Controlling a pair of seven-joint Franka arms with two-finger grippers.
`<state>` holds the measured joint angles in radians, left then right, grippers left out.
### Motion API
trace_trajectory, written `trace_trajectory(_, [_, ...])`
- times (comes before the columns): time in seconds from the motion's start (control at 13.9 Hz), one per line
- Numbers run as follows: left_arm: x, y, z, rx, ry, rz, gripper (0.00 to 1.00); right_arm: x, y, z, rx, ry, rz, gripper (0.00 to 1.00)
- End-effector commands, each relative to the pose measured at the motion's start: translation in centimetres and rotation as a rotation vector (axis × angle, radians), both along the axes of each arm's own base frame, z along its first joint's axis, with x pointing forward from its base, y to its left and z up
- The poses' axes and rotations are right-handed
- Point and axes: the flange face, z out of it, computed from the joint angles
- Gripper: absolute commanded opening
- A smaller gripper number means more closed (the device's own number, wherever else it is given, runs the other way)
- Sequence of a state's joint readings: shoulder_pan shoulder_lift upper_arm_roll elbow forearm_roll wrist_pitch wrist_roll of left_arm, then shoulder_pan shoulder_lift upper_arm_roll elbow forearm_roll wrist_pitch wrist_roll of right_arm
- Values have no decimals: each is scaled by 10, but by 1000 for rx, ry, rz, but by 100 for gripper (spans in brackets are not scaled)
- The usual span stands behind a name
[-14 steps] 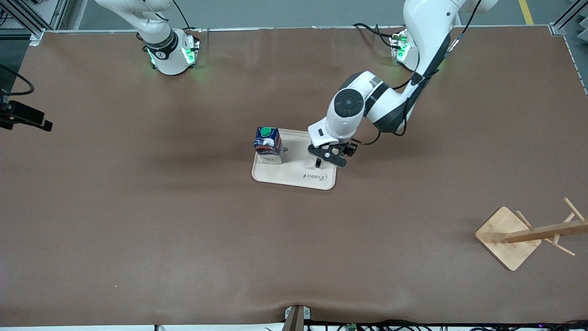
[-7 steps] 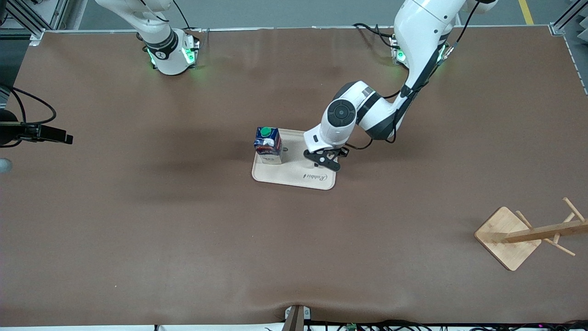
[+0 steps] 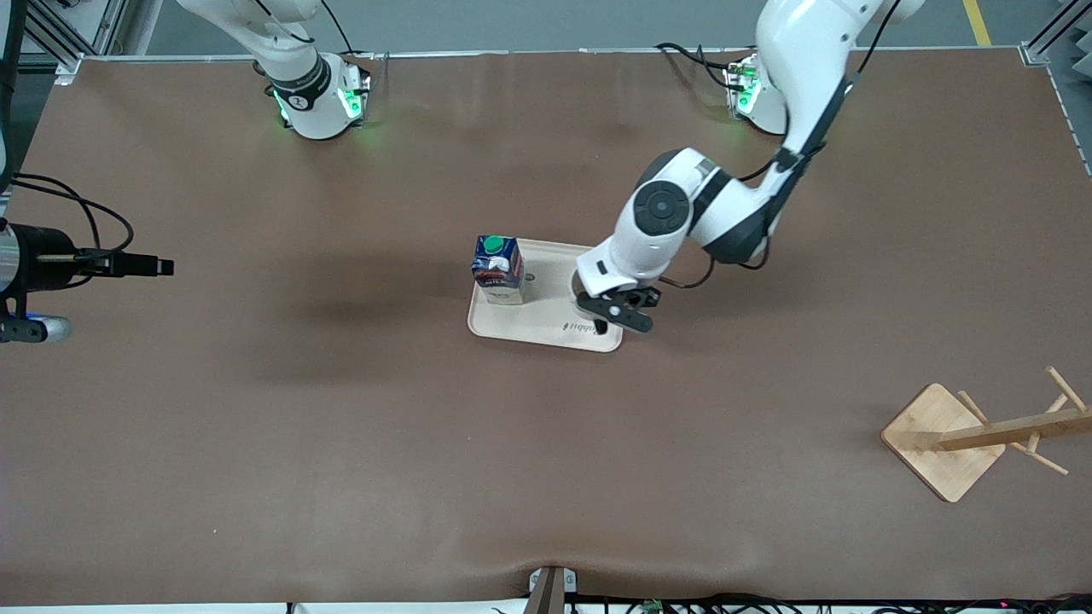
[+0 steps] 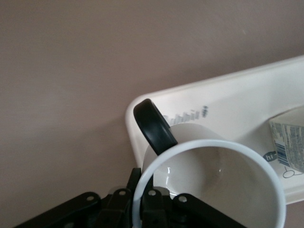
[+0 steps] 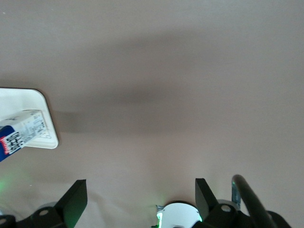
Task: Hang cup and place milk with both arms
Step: 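Lower the left gripper and grasp the white mug by its rim, then lift the mug with the left gripper while the right gripper reaches the milk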
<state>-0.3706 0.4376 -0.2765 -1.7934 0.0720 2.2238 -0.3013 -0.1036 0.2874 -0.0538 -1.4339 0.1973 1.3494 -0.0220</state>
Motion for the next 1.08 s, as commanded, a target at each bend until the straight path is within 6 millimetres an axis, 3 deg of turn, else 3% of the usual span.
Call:
trace_trajectory(0.0, [19,38,77,40,15,48,0,-3,19,10,-26,43,-130,100])
trace_trajectory(0.29, [47,136,147,85,51,31,0,1,81,15,-64,53,-139,100])
trace_trajectory(0.43, [56,190,178,89,13,-13,0,10,101,2,-50,35,-129,100])
trace_trajectory(0.58, [69,254,192,90,1,-89,0,16,142,-17,-4,-2,-84,100])
trace_trajectory(0.79, [82,331,205,95,-23,-192,0,-1,230,-50,-5,-16,24,100])
trace_trajectory(1.01, [92,404,221,168,-63,-270,0,-15,292,-68,20,-42,44,100])
